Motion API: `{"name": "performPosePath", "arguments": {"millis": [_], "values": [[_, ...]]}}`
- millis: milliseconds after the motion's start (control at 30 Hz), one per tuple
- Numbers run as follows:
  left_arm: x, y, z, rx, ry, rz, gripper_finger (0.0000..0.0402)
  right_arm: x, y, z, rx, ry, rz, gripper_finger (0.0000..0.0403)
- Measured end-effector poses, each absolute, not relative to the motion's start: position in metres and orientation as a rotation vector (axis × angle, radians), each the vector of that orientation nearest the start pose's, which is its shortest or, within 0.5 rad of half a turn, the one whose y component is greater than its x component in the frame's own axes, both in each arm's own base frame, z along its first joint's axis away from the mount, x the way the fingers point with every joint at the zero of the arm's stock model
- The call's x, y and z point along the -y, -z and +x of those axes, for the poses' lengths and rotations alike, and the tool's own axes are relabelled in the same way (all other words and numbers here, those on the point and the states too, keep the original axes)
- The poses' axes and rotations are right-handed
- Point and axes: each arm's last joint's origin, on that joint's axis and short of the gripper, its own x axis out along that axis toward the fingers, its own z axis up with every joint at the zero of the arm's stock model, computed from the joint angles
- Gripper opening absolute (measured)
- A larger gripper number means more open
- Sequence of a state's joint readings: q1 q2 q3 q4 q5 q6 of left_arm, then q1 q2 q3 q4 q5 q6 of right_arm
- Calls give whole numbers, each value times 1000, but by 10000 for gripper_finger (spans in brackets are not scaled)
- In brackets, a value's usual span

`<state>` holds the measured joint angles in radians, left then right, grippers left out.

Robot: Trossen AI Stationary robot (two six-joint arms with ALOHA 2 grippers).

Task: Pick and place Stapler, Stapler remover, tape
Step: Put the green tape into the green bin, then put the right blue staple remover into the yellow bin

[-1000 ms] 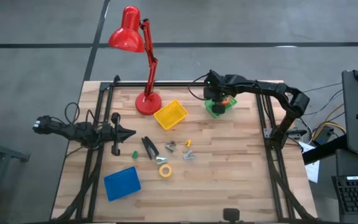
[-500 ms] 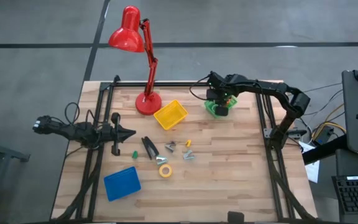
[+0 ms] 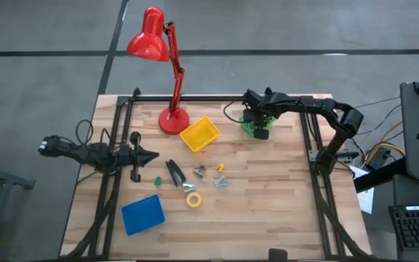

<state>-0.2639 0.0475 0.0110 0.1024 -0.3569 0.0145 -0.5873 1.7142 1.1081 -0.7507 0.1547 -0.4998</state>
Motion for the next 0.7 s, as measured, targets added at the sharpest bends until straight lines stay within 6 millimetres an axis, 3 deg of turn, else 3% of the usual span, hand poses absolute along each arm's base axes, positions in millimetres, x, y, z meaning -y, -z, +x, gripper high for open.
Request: {"name": "performPosePath", "arguments": {"millis": [267,700], "values": [[16,-173,97,62,-93,-6,7,175,-176,257,-1430,210,-64,8],[16,-173,97,62,-93,-6,7,177,-200,263,-1295,202,-87,8]]}}
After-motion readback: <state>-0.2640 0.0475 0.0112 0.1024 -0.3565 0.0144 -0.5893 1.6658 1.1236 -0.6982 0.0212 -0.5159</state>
